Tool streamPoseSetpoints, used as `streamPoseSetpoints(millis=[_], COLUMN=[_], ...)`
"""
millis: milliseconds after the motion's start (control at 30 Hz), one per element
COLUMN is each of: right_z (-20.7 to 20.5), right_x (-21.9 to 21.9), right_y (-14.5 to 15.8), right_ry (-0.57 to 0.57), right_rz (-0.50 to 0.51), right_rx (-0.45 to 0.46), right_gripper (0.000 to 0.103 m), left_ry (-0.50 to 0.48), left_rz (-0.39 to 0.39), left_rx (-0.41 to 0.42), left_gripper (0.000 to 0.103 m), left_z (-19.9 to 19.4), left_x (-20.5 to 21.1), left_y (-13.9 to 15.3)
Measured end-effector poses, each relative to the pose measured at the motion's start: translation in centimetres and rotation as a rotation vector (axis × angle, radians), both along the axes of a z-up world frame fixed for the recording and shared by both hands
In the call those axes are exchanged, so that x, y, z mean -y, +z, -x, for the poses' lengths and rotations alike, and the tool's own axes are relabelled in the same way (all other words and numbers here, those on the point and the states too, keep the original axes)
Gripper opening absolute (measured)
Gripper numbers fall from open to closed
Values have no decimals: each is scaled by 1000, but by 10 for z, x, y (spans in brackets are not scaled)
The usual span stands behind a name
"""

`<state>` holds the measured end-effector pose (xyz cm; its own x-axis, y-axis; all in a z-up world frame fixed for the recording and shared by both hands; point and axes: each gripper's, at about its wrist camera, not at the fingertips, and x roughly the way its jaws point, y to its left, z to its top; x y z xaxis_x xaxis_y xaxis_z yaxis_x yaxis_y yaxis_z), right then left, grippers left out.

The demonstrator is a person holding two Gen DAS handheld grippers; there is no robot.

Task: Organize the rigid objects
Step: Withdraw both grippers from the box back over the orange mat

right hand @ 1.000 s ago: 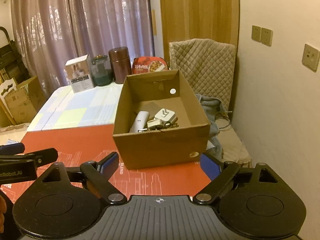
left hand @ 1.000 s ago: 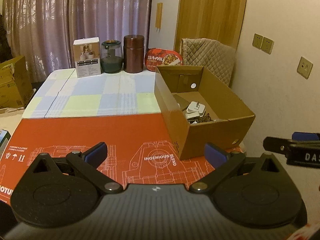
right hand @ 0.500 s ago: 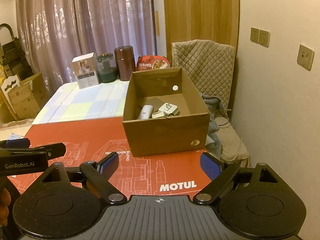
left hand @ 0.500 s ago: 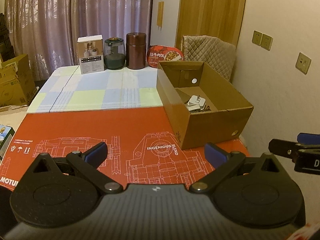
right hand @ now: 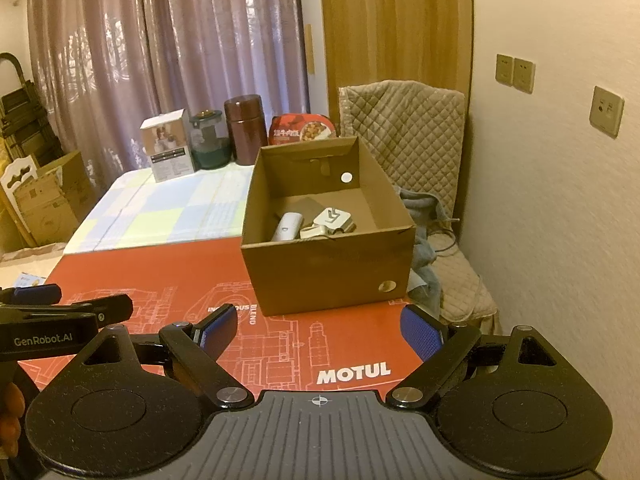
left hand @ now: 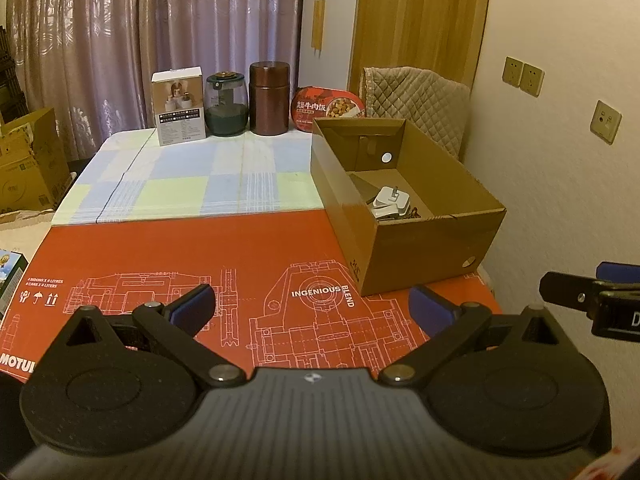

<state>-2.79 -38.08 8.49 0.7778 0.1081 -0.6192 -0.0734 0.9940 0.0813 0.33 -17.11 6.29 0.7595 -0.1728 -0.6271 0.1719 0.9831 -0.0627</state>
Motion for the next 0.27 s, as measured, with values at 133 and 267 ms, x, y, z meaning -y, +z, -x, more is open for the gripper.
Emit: streamPoseSetpoints(millis=[133, 267], right_z=[0, 0], right_x=[2, 4], right_y=[0, -2], right_ry=[-5, -9], right_rz=[0, 0], right_rx=[1, -1], right_gripper=[86, 86], left_ry=[-6, -17], left_rz=[11, 29], left_rx=[-3, 0], left_gripper=[102, 102], left_z=[-1, 1], left_x=[1, 2], left_y=[0, 0])
